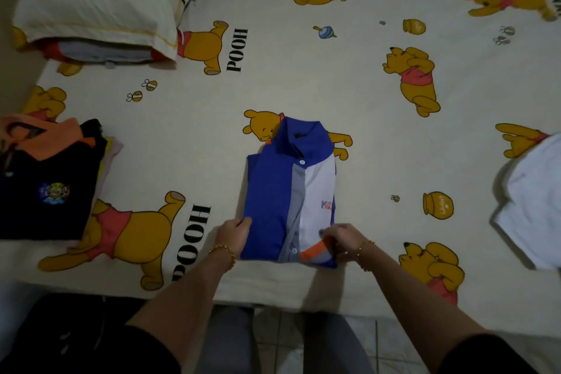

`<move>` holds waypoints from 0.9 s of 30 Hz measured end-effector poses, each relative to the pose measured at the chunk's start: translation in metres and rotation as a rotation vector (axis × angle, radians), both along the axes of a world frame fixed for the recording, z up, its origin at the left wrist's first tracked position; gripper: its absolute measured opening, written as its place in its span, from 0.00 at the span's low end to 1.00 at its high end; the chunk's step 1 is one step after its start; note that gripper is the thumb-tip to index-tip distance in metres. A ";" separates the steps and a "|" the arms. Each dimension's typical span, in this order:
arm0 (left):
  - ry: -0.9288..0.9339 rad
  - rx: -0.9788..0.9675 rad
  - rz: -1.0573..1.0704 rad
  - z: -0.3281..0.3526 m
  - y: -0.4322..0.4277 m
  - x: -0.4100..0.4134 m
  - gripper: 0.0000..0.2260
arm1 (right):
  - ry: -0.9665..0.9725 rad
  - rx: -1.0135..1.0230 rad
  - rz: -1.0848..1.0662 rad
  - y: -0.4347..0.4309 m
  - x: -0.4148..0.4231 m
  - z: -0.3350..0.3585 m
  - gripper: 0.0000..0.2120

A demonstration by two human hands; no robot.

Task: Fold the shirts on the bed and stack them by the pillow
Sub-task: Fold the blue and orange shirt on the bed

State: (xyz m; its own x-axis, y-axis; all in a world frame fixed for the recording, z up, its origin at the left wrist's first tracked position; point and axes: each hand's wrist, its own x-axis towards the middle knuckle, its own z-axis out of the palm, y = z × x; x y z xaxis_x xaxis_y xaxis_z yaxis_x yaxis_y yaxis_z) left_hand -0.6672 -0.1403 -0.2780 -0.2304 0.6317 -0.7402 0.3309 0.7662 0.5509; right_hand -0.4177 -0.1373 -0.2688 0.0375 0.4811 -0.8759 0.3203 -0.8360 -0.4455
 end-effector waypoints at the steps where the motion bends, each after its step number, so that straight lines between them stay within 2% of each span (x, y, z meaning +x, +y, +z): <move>1: -0.025 -0.021 0.014 0.000 -0.001 -0.004 0.15 | 0.039 -0.032 -0.031 -0.002 -0.001 0.003 0.09; 5: -0.097 0.060 0.179 0.003 0.026 -0.004 0.16 | 0.130 0.045 -0.256 0.019 -0.003 0.010 0.13; 8: -0.107 0.127 0.259 0.006 0.064 0.004 0.16 | 0.075 0.123 -0.287 0.052 -0.001 0.007 0.17; 11: -0.104 0.066 0.225 0.004 0.097 0.010 0.17 | 0.016 0.149 -0.331 0.079 0.001 0.007 0.24; 13: -0.132 -0.005 0.183 0.004 0.111 0.014 0.20 | 0.027 0.144 -0.368 0.093 0.003 0.009 0.21; 15: -0.154 -0.009 0.186 0.008 0.118 0.019 0.21 | 0.063 0.160 -0.402 0.103 0.005 0.012 0.13; 17: -0.131 0.159 0.247 0.013 0.116 0.026 0.14 | 0.010 0.233 -0.402 0.107 0.008 0.009 0.09; 20: -0.028 0.342 0.328 0.019 0.095 0.034 0.10 | -0.155 0.347 -0.416 0.097 0.007 0.005 0.13; 22: -0.001 0.321 0.370 0.014 0.080 0.034 0.13 | -0.199 0.316 -0.429 0.087 0.005 0.002 0.11; 24: 0.001 0.226 0.317 0.010 0.074 0.031 0.19 | -0.150 0.192 -0.436 0.083 0.005 -0.004 0.11; 27: 0.054 0.064 0.176 0.009 0.092 0.022 0.29 | -0.044 0.053 -0.430 0.092 0.011 -0.012 0.27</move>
